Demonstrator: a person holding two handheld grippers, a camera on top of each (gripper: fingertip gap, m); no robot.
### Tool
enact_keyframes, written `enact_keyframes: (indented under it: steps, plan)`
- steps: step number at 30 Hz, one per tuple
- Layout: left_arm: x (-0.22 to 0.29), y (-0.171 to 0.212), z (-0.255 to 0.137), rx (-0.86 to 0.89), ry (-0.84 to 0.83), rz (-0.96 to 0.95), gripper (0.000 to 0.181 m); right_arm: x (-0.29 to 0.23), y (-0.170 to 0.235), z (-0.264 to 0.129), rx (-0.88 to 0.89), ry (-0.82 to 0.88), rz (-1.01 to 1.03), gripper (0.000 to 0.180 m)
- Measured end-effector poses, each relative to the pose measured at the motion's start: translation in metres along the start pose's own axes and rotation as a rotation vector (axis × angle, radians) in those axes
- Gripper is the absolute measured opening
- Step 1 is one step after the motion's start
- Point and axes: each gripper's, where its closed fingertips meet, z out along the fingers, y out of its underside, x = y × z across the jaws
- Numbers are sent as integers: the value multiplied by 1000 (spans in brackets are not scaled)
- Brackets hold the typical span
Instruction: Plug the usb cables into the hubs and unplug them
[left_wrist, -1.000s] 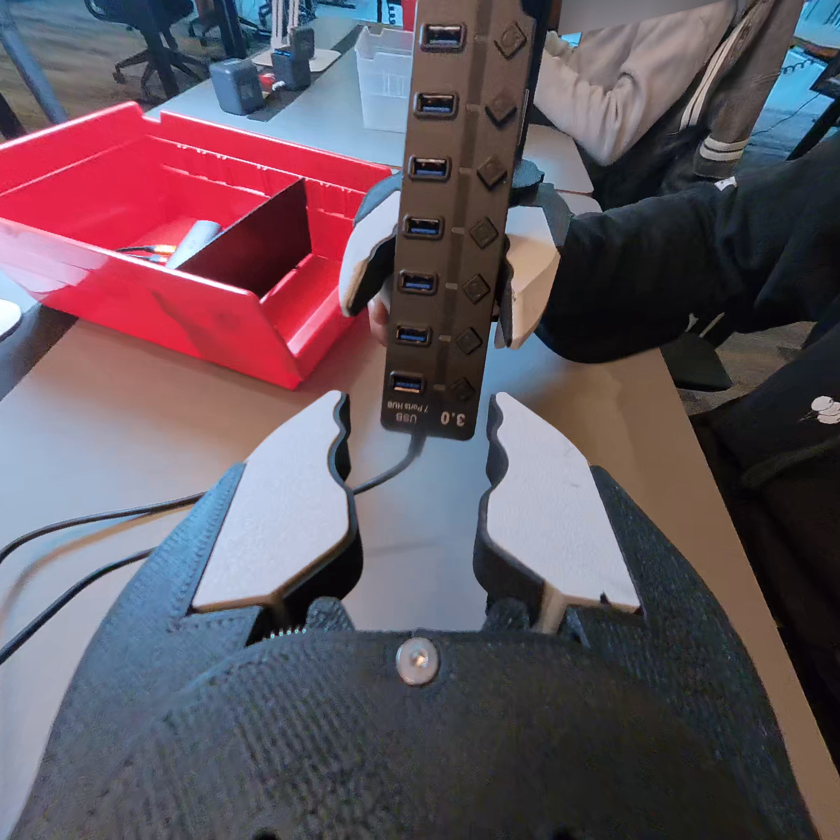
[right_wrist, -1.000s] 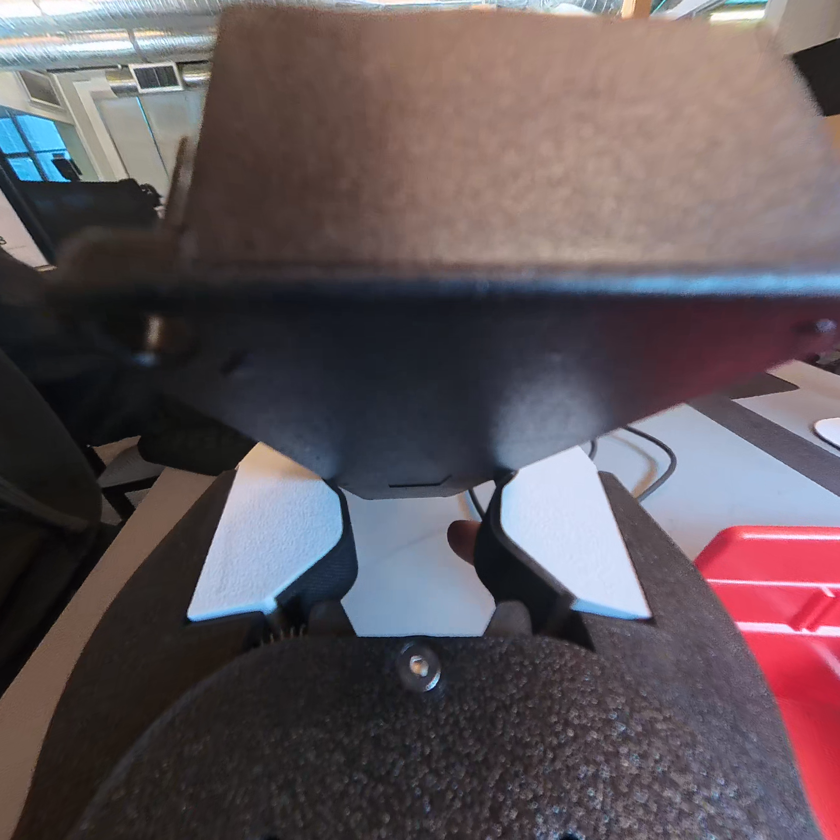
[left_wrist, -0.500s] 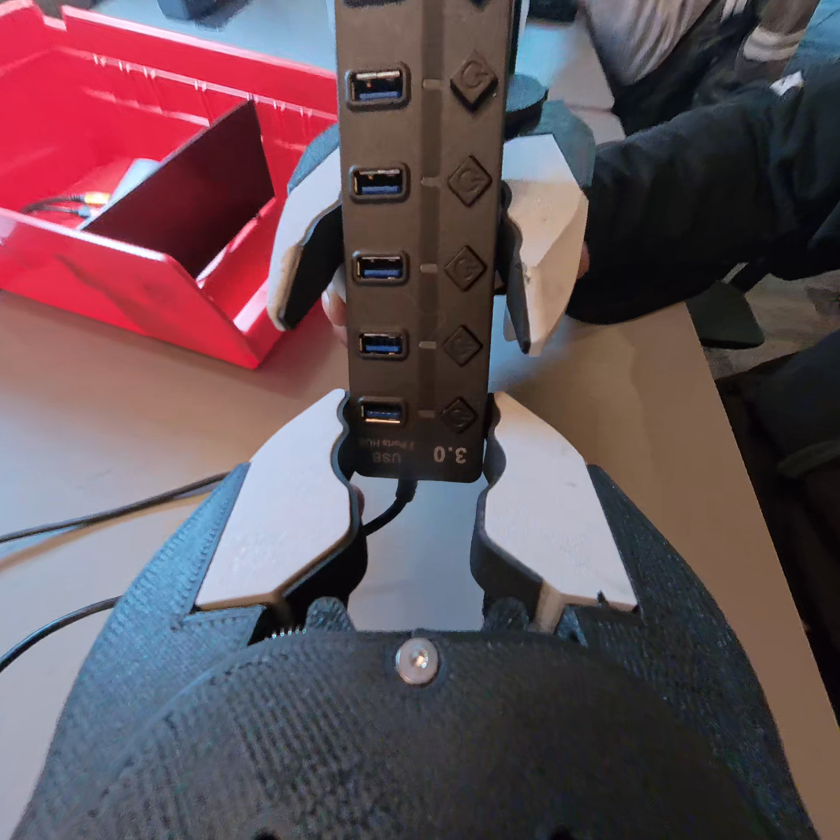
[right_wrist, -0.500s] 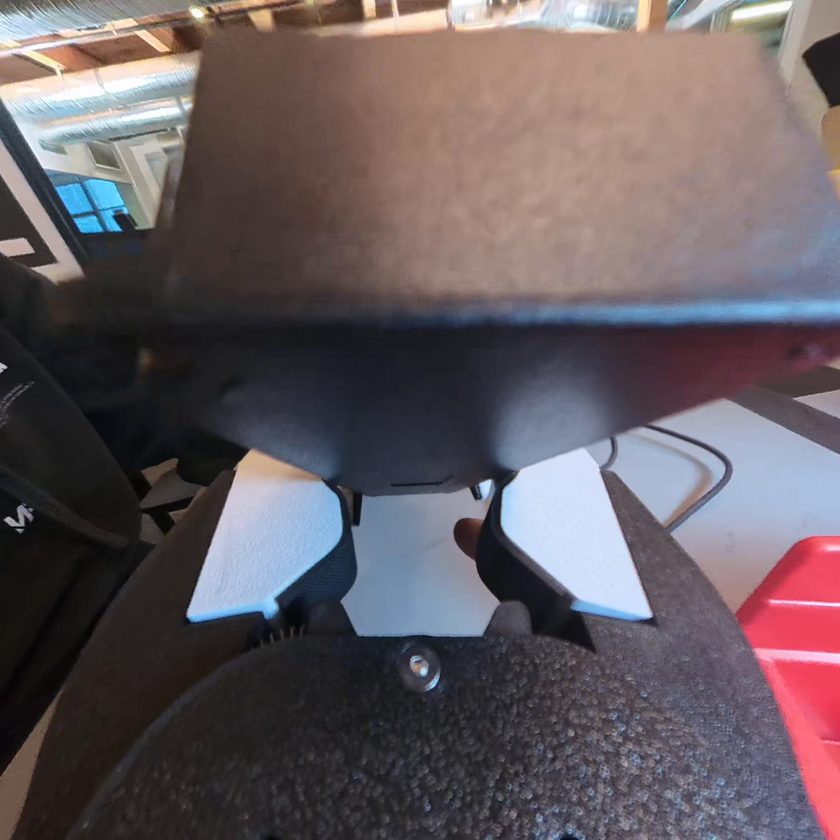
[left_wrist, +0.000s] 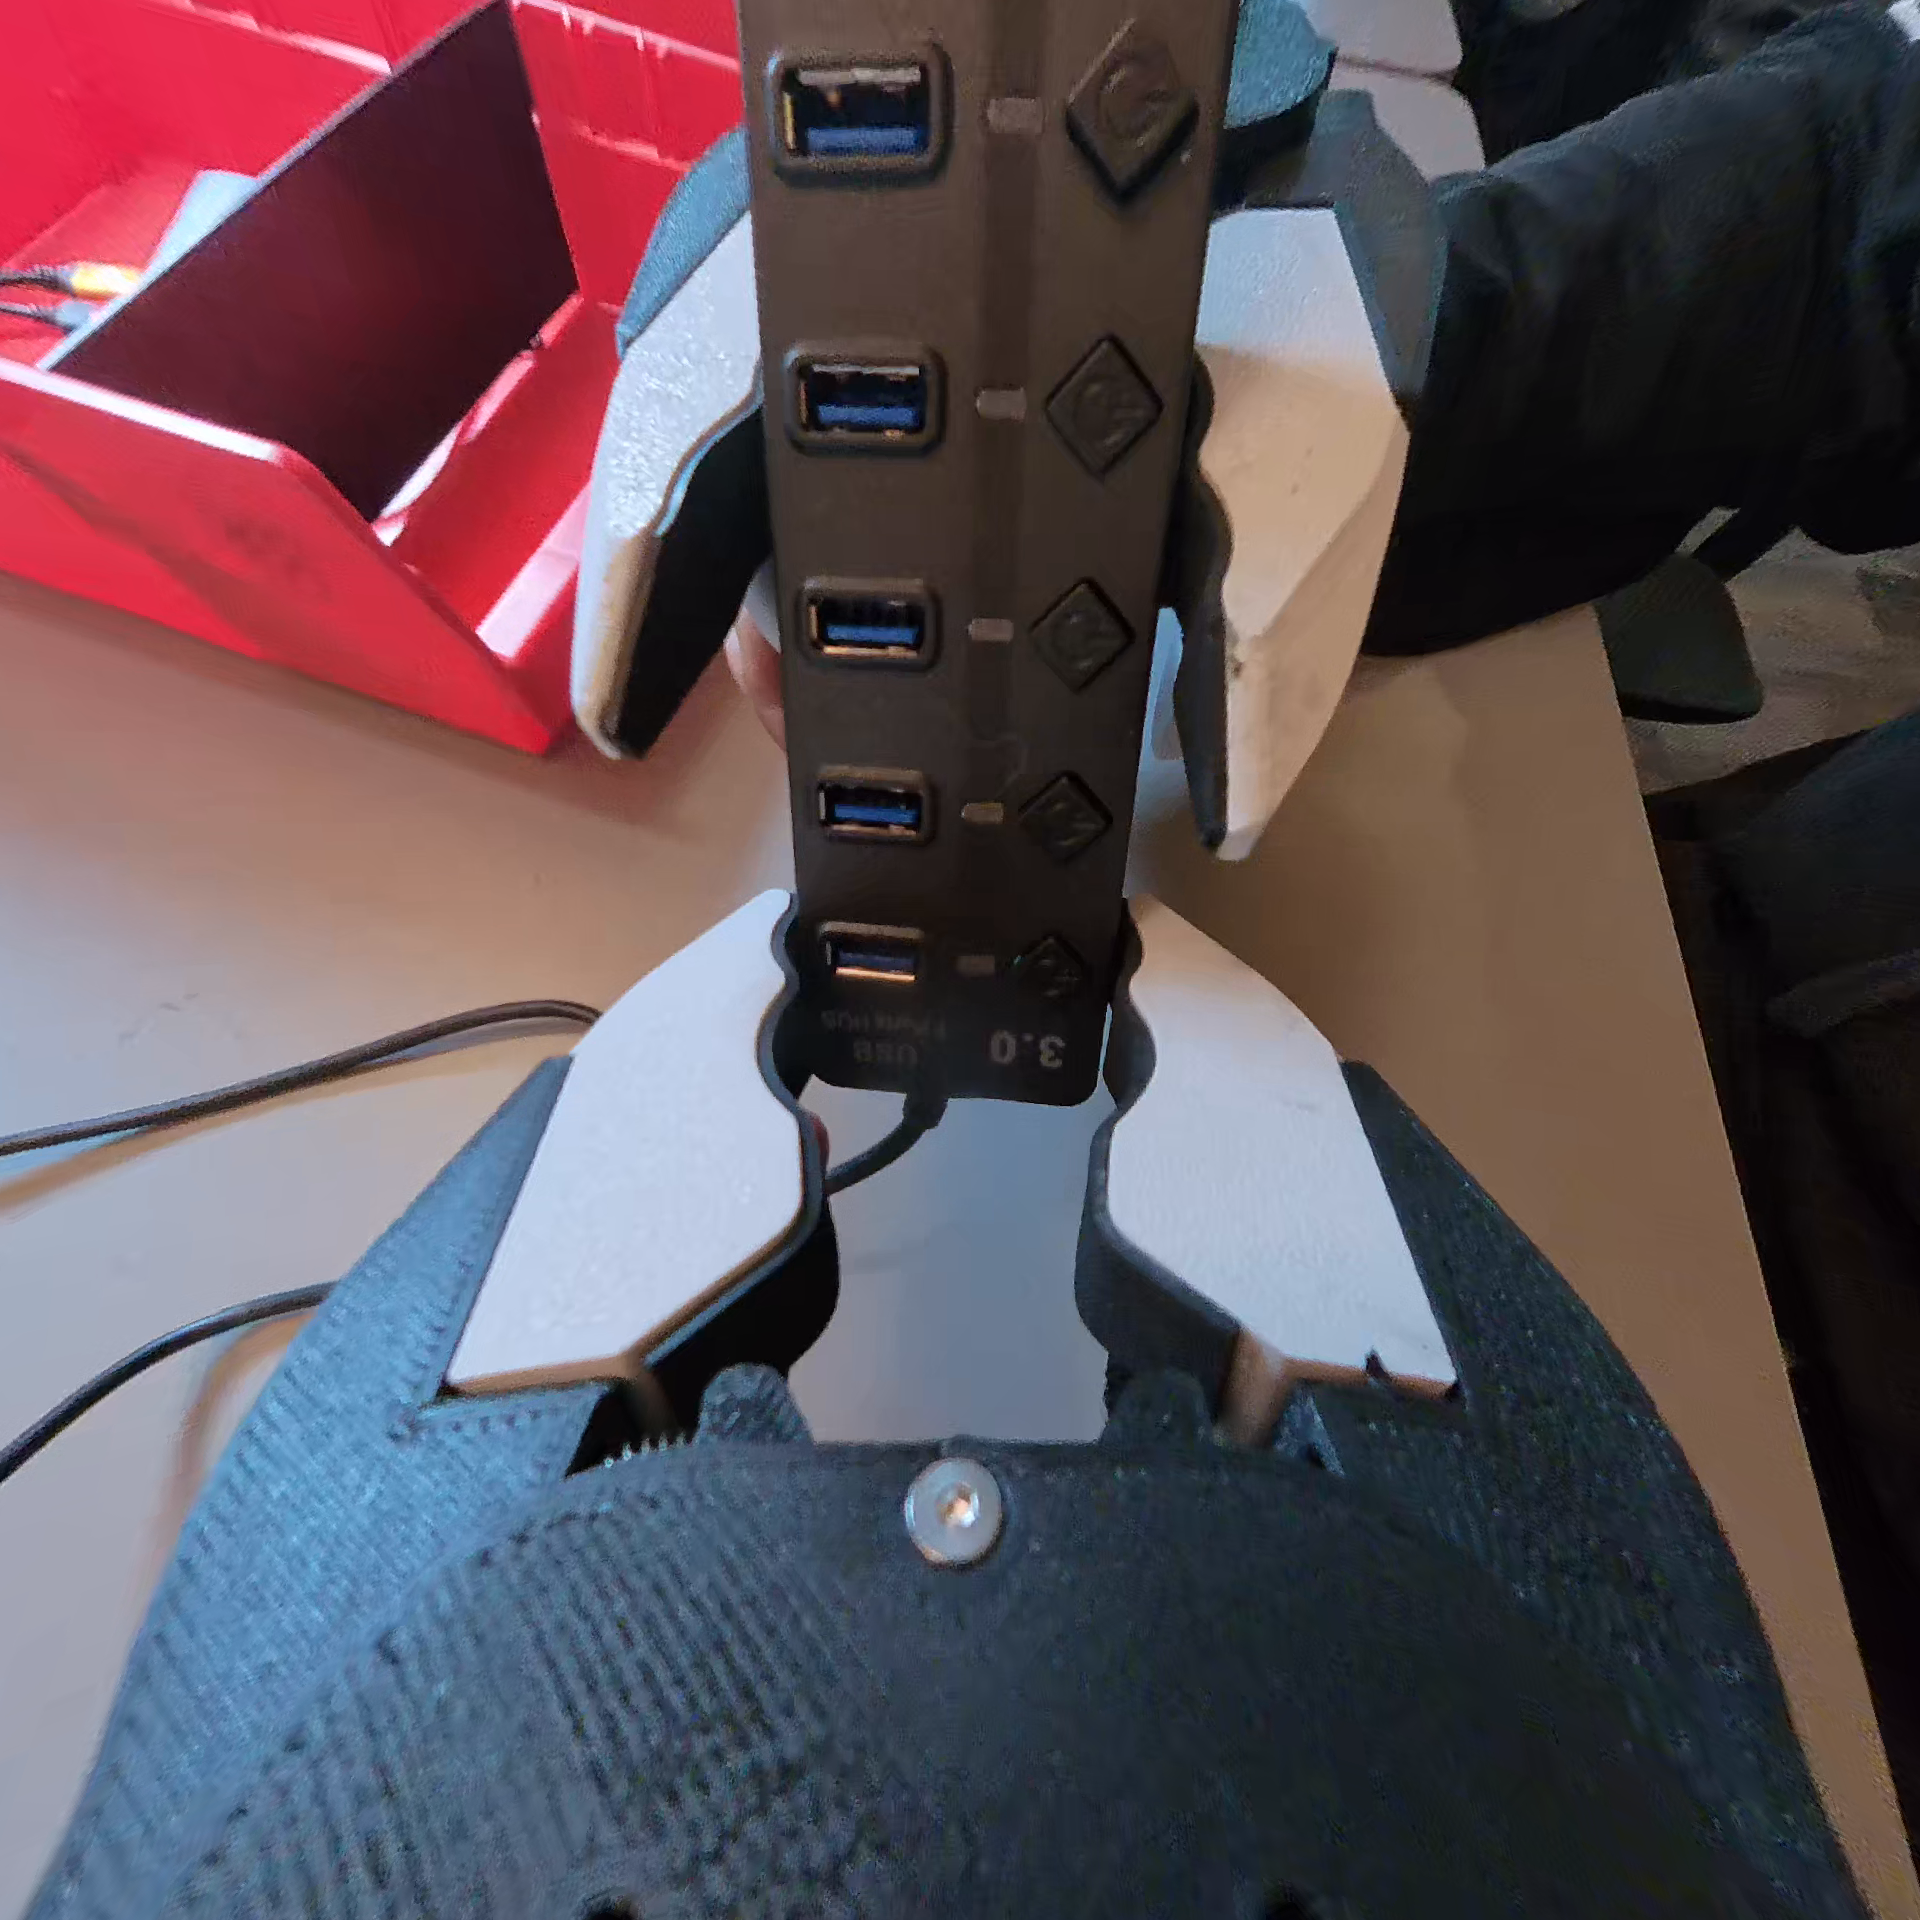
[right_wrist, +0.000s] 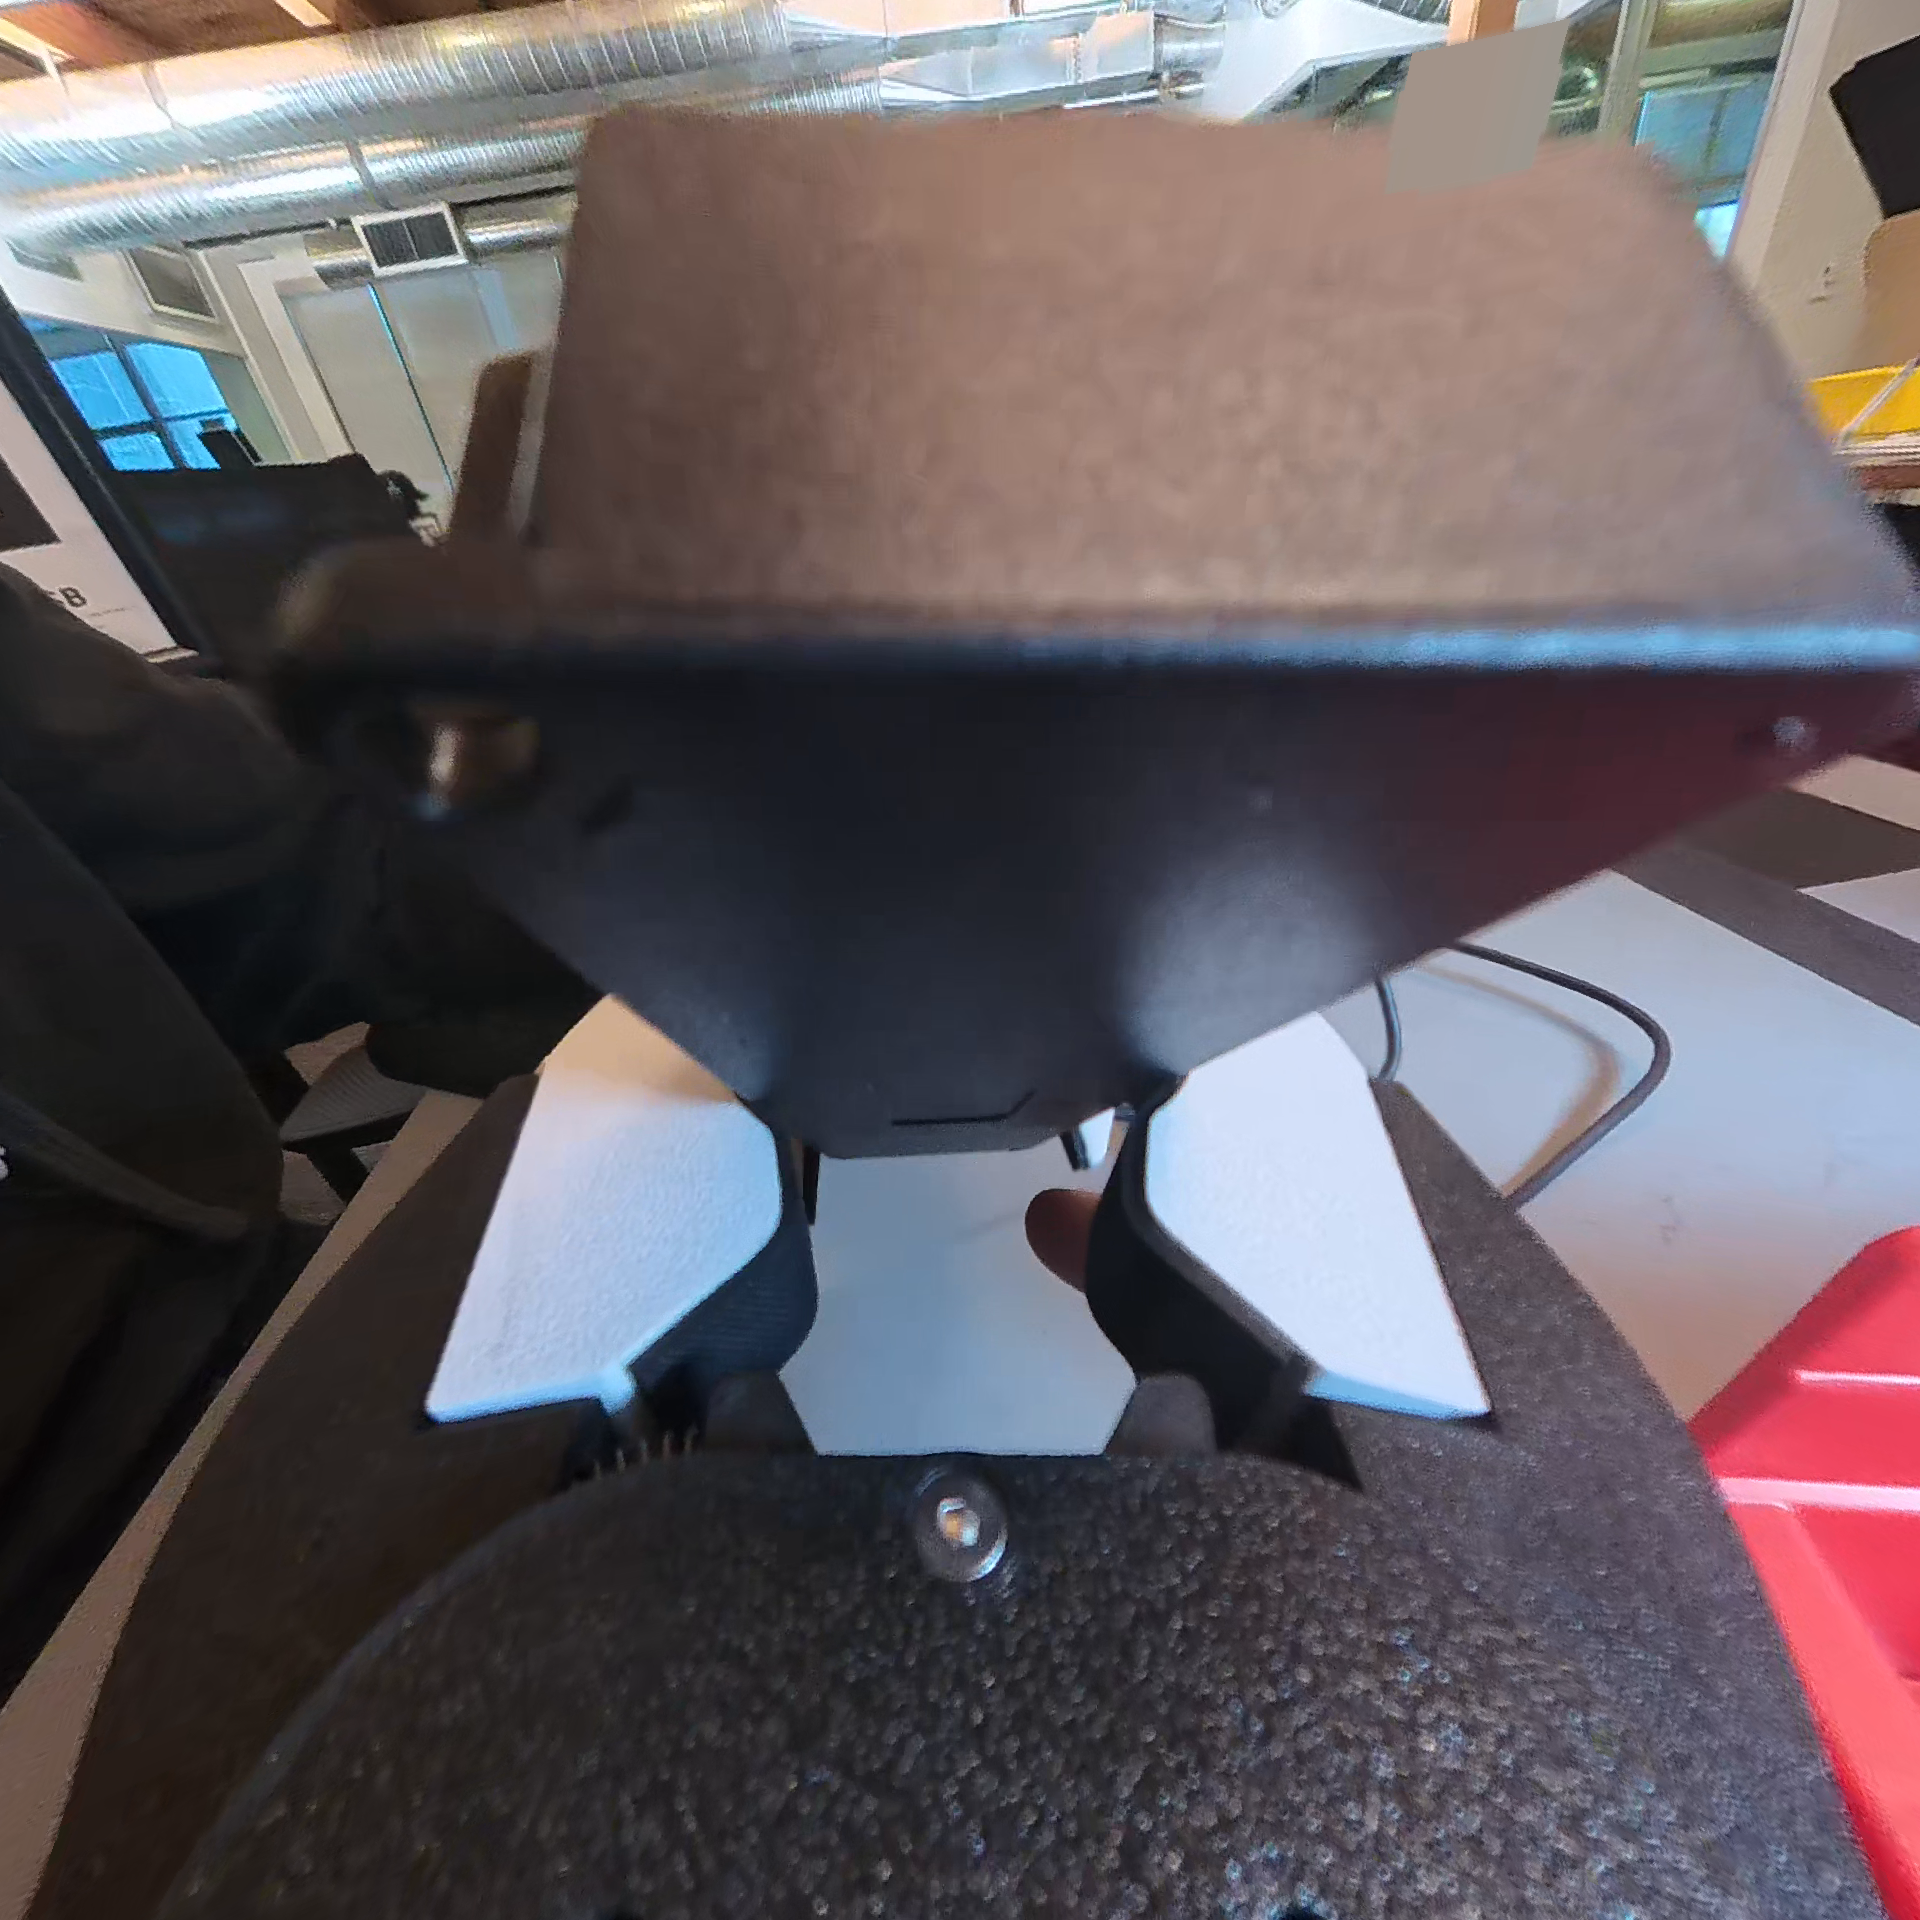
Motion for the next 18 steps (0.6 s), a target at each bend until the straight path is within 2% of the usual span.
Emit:
enact_keyframes:
  steps: [4,6,9,11,14,18]
  plan:
    - [-1,-4,-7,49,13,11,61,-1,-2,-4,-12,-6,-32,65]
    - [-9,-15,-30,118,-10,14,63,2,-10,-10,-9,12,-57,65]
    - [-43,-36,-101,292,-163,-44,57,6,-24,-23,-15,61,-117,65]
    - [-71,-34,-158,379,-324,-97,49,7,-27,-34,-15,88,-129,65]
    - [-115,9,-219,294,-560,-179,47,7,-20,-49,-23,120,-111,65]
    - [-161,99,-237,-72,-675,-283,45,6,-4,-55,-60,138,-101,65]
